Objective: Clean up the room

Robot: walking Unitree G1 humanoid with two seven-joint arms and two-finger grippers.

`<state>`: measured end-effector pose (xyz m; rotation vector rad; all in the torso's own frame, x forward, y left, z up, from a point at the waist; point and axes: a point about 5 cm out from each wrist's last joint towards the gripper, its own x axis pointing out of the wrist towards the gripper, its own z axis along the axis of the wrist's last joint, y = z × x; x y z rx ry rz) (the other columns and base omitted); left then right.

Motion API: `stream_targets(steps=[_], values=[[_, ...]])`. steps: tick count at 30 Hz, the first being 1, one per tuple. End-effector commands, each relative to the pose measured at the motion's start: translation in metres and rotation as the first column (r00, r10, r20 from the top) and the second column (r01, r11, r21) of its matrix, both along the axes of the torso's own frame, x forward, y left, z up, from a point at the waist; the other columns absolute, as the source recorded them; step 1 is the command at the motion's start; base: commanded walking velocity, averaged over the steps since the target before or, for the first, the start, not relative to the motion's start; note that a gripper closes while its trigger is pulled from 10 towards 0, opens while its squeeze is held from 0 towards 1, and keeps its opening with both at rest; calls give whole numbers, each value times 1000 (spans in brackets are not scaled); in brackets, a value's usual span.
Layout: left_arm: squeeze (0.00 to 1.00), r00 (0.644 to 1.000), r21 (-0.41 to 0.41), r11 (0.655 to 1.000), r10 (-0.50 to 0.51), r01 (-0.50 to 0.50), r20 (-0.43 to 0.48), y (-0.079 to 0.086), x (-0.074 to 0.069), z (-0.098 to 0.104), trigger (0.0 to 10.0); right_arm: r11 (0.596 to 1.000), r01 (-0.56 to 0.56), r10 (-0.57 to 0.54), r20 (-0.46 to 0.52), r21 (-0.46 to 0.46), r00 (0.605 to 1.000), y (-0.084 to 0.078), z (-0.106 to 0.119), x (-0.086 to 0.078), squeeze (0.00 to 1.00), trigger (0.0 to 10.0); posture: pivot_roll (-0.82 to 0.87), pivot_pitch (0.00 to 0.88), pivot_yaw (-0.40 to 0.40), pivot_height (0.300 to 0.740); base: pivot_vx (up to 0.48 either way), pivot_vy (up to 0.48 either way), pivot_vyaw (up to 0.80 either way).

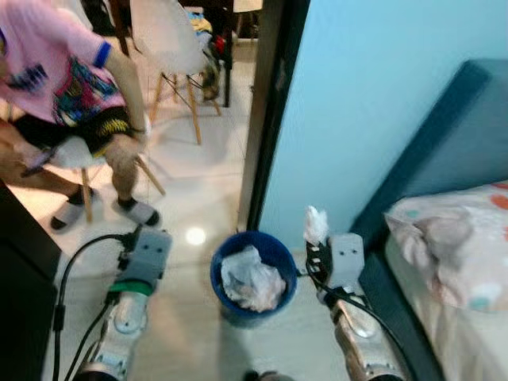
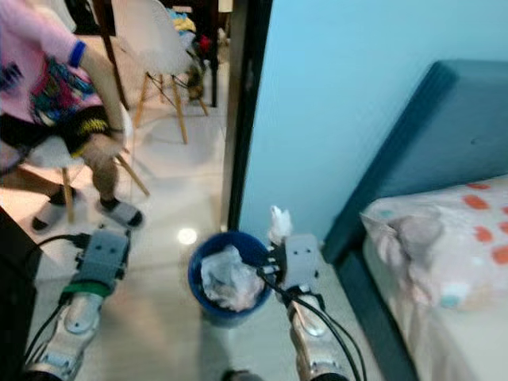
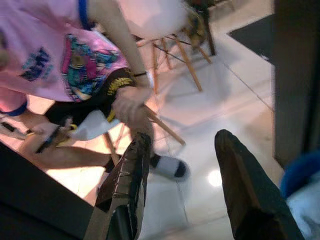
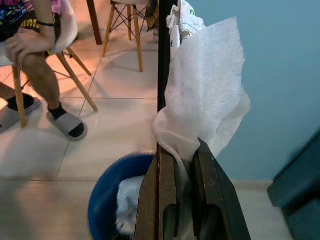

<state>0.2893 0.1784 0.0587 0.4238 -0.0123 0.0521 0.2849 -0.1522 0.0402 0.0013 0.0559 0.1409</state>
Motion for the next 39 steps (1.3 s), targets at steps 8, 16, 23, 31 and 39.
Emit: stream_targets(steps=[8, 16, 23, 31, 39], values=[[0, 995, 22, 998, -49, 51, -87, 3, -9, -14, 10000, 1000, 9, -9, -8, 10, 1000, 2, -3, -2, 0, 10000, -92, 37, -10, 740, 0, 0, 0], [0, 995, 7, 999, -44, 45, -92, 5, -10, -14, 10000, 1000, 6, -6, -27, 3, 1000, 2, -7, -4, 0, 10000, -91, 49, -13, 740, 0, 0, 0], [0, 994, 0, 999, -53, 54, -92, 5, -10, -12, 10000, 1000, -26, 26, -44, 0, 999, 9, -7, 2, 0, 10000, -84, 83, -1, 740, 0, 0, 0], [0, 993, 4, 997, -71, 72, -94, 11, -27, -6, 10000, 999, 35, -36, -49, -29, 998, 8, 8, 32, 0, 10000, -15, 199, 26, 740, 0, 0, 0], [0, 991, -4, 996, -95, 95, -92, 12, -43, 4, 10000, 993, 80, -79, 13, -84, 997, -1, 23, 44, 910, 10000, 7, 281, 50, 740, 0, 0, 0]])
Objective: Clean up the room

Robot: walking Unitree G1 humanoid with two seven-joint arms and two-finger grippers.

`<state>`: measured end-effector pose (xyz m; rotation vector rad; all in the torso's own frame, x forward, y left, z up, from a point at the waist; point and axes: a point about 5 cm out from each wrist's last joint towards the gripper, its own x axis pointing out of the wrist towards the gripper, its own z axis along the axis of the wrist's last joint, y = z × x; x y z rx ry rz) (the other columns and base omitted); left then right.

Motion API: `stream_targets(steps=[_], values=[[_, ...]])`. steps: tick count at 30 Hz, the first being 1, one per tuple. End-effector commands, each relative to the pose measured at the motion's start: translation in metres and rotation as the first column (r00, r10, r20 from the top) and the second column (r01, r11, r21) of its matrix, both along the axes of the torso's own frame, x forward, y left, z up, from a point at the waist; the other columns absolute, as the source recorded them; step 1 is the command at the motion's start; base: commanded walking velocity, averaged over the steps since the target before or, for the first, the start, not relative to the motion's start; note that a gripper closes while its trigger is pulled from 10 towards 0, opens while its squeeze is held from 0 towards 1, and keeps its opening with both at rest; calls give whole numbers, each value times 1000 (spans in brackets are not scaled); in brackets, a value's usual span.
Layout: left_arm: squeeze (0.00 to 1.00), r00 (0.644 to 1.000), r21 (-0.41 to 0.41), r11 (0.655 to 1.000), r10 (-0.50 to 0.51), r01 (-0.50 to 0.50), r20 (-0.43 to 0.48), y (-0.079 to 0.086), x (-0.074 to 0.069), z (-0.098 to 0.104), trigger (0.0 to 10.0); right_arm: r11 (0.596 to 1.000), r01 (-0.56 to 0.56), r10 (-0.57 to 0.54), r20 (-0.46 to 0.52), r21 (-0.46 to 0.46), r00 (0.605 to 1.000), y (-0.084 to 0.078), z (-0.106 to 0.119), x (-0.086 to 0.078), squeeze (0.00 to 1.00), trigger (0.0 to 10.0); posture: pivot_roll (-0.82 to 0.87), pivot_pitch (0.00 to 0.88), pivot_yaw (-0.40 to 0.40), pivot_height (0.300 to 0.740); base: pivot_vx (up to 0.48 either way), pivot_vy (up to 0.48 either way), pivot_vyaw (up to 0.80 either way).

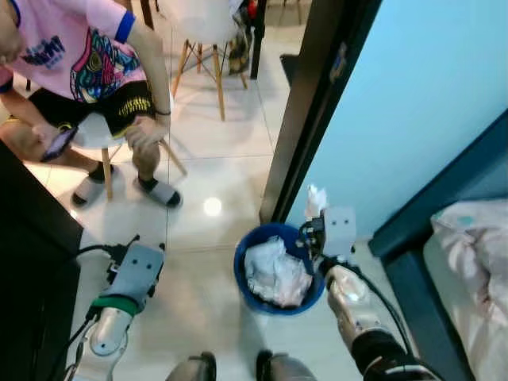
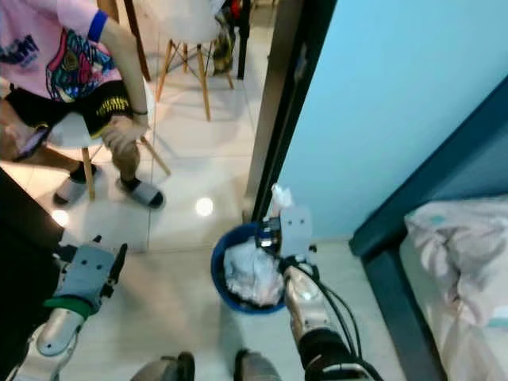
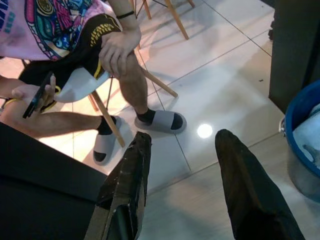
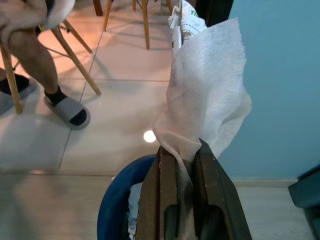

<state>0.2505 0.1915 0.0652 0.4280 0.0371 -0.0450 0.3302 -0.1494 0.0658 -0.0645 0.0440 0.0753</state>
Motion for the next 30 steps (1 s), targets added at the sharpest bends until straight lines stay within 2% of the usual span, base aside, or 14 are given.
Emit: stream_targets(steps=[1, 2, 15, 16, 25, 30], values=[[0, 1000, -3, 1000, -11, 11, -24, -1, -5, -2, 10000, 1000, 16, -17, -7, -18, 1000, -4, -2, -1, 910, 10000, 7, 281, 50, 740, 0, 0, 0], [0, 999, -4, 1000, -17, 17, -27, -2, -7, 0, 10000, 999, 31, -31, 6, -22, 1000, -6, 1, 2, 1000, 10000, 15, 299, 56, 740, 0, 0, 0], [0, 999, -8, 1000, -28, 28, -43, -5, -13, 10, 10000, 998, 49, -48, 36, -31, 998, -7, 9, 10, 1000, 10000, 26, 307, 58, 740, 0, 0, 0], [0, 999, -9, 1000, -28, 27, -45, -6, -12, 10, 10000, 998, 46, -45, 38, -32, 998, -7, 9, 10, 0, 10000, 23, 295, 57, 740, 0, 0, 0], [0, 999, -18, 999, -35, 34, -42, -12, -4, 10, 10000, 999, 27, -26, 43, -31, 999, -5, 8, 8, 0, 10000, 0, 242, 49, 740, 0, 0, 0], [0, 999, -27, 999, -41, 40, -32, -18, 8, 11, 10000, 999, -12, 10, -31, -45, 999, -1, -9, -2, 0, 10000, -16, 198, 45, 740, 0, 0, 0]])
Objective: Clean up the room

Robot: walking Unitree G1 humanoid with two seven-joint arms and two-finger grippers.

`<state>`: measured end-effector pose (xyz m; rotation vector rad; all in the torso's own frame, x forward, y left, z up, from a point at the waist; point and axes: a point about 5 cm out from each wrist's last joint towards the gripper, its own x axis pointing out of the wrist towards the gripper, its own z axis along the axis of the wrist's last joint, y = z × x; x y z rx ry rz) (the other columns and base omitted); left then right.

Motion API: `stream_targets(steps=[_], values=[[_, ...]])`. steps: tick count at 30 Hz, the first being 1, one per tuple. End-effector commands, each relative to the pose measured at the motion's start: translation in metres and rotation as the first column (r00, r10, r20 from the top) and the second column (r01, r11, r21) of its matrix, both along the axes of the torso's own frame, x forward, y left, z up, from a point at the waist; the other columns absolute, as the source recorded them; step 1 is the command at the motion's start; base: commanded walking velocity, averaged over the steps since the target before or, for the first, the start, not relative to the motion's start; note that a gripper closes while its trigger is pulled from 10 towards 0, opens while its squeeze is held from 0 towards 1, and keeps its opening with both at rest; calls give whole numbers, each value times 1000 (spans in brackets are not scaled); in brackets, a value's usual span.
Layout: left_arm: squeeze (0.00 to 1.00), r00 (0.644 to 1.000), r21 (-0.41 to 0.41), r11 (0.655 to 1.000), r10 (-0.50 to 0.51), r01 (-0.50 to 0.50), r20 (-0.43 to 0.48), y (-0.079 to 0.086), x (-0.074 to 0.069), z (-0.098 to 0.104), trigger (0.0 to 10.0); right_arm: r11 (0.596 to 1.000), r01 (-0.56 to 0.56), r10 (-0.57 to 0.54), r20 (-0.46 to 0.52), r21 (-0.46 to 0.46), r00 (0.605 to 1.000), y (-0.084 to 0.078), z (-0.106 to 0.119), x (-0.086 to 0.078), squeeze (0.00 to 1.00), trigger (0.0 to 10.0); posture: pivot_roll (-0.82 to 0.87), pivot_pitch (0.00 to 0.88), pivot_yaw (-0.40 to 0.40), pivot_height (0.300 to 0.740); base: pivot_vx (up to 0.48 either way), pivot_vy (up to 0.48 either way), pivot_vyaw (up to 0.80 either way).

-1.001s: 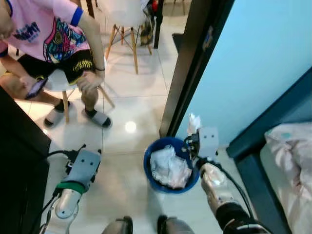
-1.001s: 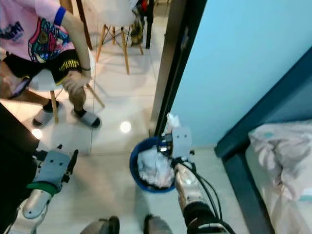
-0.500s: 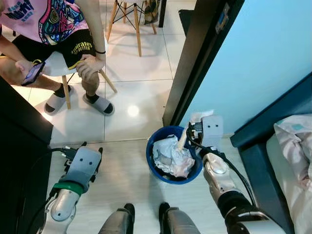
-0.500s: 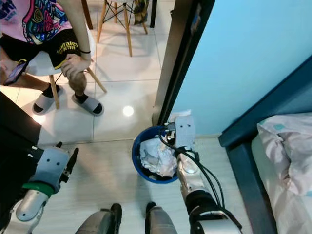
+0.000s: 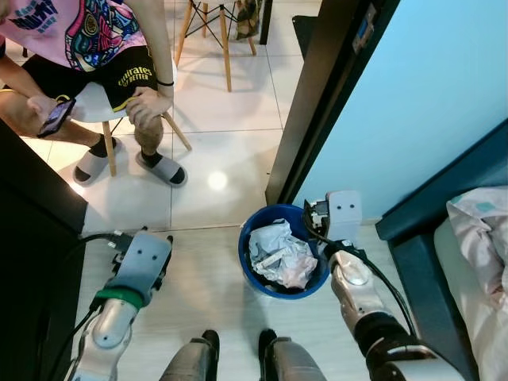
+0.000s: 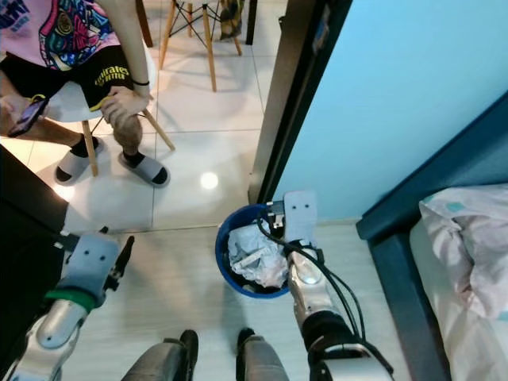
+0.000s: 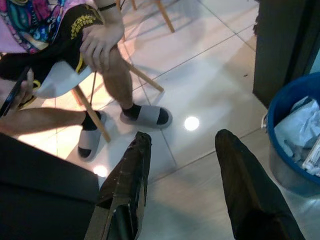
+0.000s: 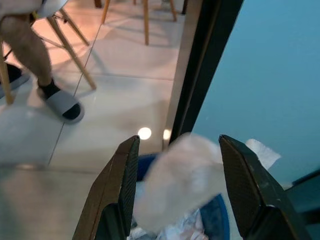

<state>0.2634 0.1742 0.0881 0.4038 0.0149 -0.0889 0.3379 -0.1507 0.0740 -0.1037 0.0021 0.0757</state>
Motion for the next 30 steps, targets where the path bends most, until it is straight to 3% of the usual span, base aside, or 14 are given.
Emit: stream_targets(steps=[1, 5, 6, 10, 11, 16, 17, 30], values=[[0, 999, 0, 1000, 6, -6, -45, 0, -5, -12, 10000, 1000, -7, 6, -74, -8, 997, 0, -17, -10, 0, 10000, -16, 198, 45, 740, 0, 0, 0], [0, 999, -2, 1000, 5, -5, -41, -2, 0, -11, 10000, 999, -48, 46, -137, -15, 989, 4, -25, -12, 0, 10000, -18, 178, 43, 740, 0, 0, 0], [0, 999, -3, 1000, 7, -7, -41, -3, 3, -10, 10000, 996, -86, 79, -194, -28, 978, 7, -31, -12, 0, 10000, -13, 177, 43, 740, 0, 0, 0], [0, 999, -3, 1000, 8, -8, -42, -4, 3, -10, 10000, 995, -94, 82, -209, -46, 975, 8, -32, -12, 0, 10000, -13, 177, 43, 740, 0, 0, 0], [0, 999, -2, 1000, 13, -13, -40, -3, 4, -9, 10000, 995, -82, 70, -202, -48, 977, 7, -29, -9, 1000, 10000, -6, 177, 38, 740, 0, 0, 0], [0, 999, -1, 1000, 23, -23, -37, -2, 4, -10, 10000, 998, -67, 64, -156, -17, 986, 8, -19, -3, 1000, 10000, 0, 178, 36, 740, 0, 0, 0], [0, 999, 0, 1000, 27, -27, -35, -1, 4, -10, 10000, 997, -73, 74, -108, 17, 991, 9, -12, 0, 0, 10000, 0, 179, 35, 740, 0, 0, 0], [0, 999, -2, 1000, 30, -30, -31, -2, 7, -10, 10000, 996, -80, 81, -41, 30, 996, 9, -6, -1, 0, 10000, -10, 174, 30, 740, 0, 0, 0]])
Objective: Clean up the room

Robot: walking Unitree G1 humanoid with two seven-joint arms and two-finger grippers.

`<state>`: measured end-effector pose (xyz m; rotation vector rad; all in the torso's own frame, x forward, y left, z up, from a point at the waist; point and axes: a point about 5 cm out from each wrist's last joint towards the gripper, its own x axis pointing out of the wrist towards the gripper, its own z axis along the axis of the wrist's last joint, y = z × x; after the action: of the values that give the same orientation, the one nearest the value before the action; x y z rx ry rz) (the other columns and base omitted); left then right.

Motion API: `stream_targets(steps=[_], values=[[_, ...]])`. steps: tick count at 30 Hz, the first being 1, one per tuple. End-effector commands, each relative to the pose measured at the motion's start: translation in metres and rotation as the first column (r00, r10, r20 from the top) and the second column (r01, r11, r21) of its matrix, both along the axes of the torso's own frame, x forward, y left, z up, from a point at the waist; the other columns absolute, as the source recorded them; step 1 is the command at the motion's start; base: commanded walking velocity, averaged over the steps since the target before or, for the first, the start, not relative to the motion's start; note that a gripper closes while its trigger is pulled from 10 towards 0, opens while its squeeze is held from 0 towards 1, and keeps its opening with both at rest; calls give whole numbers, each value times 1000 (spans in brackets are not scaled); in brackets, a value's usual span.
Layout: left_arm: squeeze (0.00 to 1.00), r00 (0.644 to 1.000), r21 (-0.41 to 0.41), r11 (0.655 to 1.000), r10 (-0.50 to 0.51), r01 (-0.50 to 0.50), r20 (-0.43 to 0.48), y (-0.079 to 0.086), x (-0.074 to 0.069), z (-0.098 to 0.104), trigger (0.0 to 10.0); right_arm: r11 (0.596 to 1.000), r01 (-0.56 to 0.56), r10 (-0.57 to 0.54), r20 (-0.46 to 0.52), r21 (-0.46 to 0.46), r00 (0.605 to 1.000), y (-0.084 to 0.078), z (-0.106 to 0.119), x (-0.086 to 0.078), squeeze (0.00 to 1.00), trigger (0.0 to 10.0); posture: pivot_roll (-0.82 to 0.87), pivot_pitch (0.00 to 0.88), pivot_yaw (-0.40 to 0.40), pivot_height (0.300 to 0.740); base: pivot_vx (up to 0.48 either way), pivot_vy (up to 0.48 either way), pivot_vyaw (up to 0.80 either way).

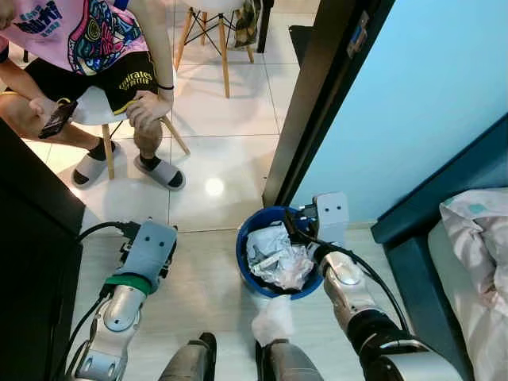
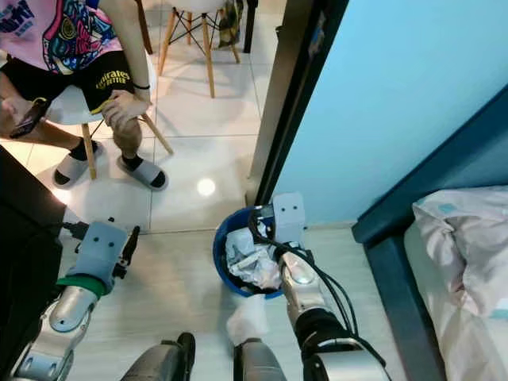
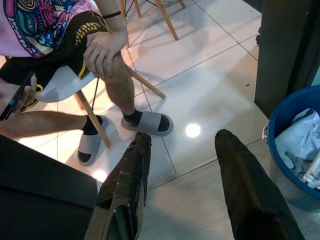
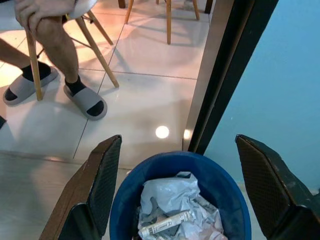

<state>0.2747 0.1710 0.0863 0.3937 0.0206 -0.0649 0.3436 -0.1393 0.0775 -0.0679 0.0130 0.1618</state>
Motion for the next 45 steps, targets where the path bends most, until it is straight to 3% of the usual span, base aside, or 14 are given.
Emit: stream_targets(steps=[1, 11, 18, 27, 45], values=[[0, 1000, 7, 1000, 5, -5, -30, 1, -4, -9, 10000, 1000, 4, -4, -26, -8, 1000, -2, -10, -7, 0, 10000, -10, 174, 30, 740, 0, 0, 0], [0, 999, 5, 1000, 8, -8, -31, -2, 1, -12, 10000, 999, 29, -27, -101, 18, 994, -4, -52, -48, 0, 10000, -37, 154, 16, 740, 0, 0, 0], [0, 999, 8, 1000, 15, -14, -43, -4, 5, -15, 10000, 1000, -9, 11, -115, 19, 993, 1, -62, -63, 0, 10000, -48, 138, 8, 740, 0, 0, 0], [0, 998, -29, 999, 25, -27, -64, -9, 15, -17, 10000, 1000, -14, 15, -89, 20, 996, 5, -57, -59, 0, 10000, -66, 116, 11, 740, -31, 0, 0], [0, 999, -23, 1000, 1, -2, -48, -14, 19, -16, 10000, 1000, -18, 19, -74, 12, 997, 7, -53, -57, 0, 10000, -66, 105, 19, 740, -446, 0, 0]])
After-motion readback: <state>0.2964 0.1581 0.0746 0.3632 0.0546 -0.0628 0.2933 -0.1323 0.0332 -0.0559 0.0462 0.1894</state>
